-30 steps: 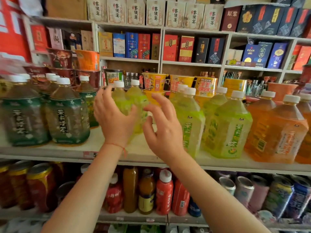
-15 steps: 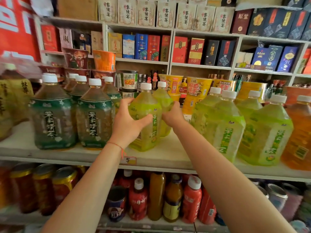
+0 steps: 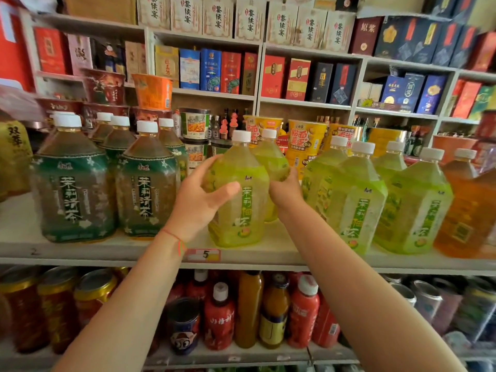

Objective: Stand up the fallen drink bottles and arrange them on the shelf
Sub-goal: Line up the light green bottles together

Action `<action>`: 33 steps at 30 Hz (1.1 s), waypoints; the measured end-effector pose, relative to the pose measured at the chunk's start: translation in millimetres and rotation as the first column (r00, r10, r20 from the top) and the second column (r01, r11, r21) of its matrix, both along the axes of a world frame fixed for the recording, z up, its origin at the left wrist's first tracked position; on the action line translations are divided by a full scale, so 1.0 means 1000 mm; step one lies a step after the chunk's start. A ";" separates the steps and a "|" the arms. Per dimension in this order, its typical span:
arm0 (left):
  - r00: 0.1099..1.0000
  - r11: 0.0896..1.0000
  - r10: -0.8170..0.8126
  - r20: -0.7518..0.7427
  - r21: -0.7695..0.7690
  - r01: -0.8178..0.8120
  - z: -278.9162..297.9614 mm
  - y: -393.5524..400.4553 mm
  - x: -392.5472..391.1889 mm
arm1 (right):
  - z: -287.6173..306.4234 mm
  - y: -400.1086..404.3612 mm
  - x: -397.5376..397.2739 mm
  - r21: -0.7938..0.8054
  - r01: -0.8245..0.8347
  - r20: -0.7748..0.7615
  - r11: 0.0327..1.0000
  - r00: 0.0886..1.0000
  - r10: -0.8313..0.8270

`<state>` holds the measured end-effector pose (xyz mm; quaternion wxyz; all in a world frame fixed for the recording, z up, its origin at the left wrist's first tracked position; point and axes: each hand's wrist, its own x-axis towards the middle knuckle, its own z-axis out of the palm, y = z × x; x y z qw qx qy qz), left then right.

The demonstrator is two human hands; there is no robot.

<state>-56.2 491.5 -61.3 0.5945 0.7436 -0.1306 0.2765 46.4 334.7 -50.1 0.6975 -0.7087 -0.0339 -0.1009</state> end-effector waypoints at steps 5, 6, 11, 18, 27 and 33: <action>0.965 0.935 -0.252 -0.075 -0.275 0.223 -0.001 -0.010 0.000 | -0.002 -0.004 -0.003 0.121 -0.149 -0.027 0.981 0.988 0.153; 0.959 0.911 -0.270 -0.087 -0.345 0.225 0.000 -0.012 0.001 | -0.003 -0.005 -0.004 0.122 -0.191 -0.021 0.974 0.981 0.195; 0.947 0.905 -0.241 -0.214 -0.402 0.139 -0.001 -0.025 0.010 | -0.003 -0.007 -0.016 0.141 -0.320 -0.008 0.937 0.946 0.324; 0.942 0.903 -0.221 -0.252 -0.418 0.100 0.004 -0.041 0.011 | -0.006 -0.007 -0.054 0.354 -0.149 -0.095 0.923 0.976 0.194; 0.978 0.890 -0.022 -0.208 -0.450 -0.076 0.004 -0.071 0.017 | 0.009 -0.007 -0.096 0.193 -0.005 -0.204 0.981 0.978 0.045; 0.985 0.913 0.012 -0.170 -0.401 -0.080 0.004 -0.084 0.018 | 0.006 -0.012 -0.089 0.244 0.042 -0.119 0.969 0.993 -0.013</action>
